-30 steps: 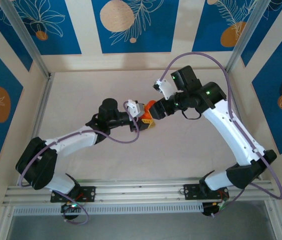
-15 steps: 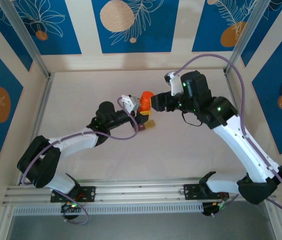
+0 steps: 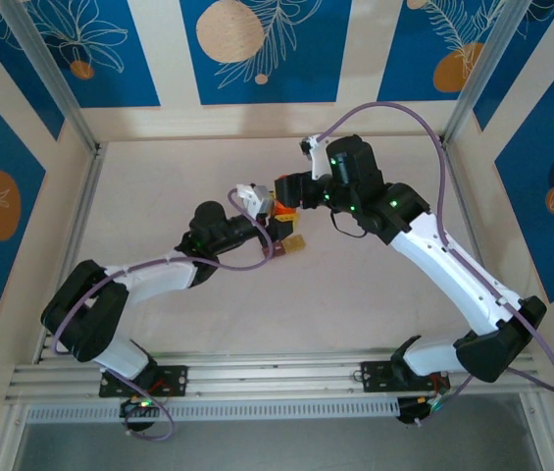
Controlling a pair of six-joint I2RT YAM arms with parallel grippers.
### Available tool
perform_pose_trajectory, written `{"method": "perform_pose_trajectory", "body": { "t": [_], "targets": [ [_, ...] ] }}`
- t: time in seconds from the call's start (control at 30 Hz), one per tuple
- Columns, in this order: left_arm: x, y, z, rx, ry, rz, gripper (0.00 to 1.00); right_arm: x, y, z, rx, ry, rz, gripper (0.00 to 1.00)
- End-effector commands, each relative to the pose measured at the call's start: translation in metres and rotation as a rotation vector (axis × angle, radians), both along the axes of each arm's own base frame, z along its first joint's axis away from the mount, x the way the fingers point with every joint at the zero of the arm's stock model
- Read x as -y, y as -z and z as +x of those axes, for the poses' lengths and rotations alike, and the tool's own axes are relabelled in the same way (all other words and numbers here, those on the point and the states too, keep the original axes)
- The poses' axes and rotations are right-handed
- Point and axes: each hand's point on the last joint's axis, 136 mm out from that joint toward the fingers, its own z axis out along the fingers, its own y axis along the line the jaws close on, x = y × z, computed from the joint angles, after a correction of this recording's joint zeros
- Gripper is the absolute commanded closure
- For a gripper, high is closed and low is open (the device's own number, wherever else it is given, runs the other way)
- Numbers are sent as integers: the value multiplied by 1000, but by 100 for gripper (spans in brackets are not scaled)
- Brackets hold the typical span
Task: Sort the pills into containers
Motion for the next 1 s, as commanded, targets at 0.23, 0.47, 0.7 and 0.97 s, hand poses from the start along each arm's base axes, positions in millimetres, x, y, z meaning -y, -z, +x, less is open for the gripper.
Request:
{"method": "perform_pose_trajectory", "body": {
  "t": [0.23,0.47,0.7,0.97],
  "targets": [
    [1,-24,-5,44,43,-47,100,1,-2,-2,9,-45,8,37],
    [3,-25,-8,49,66,-38,100,-3,8,-5,-6,-83,5,37],
    [2,-26,-10,60,66,-20,100,-9,12,-11,-17,-117,15,37],
    [-5,-22,-21,90,83,-2,100,-6,12,-20,4,-124,35,47]
  ]
}}
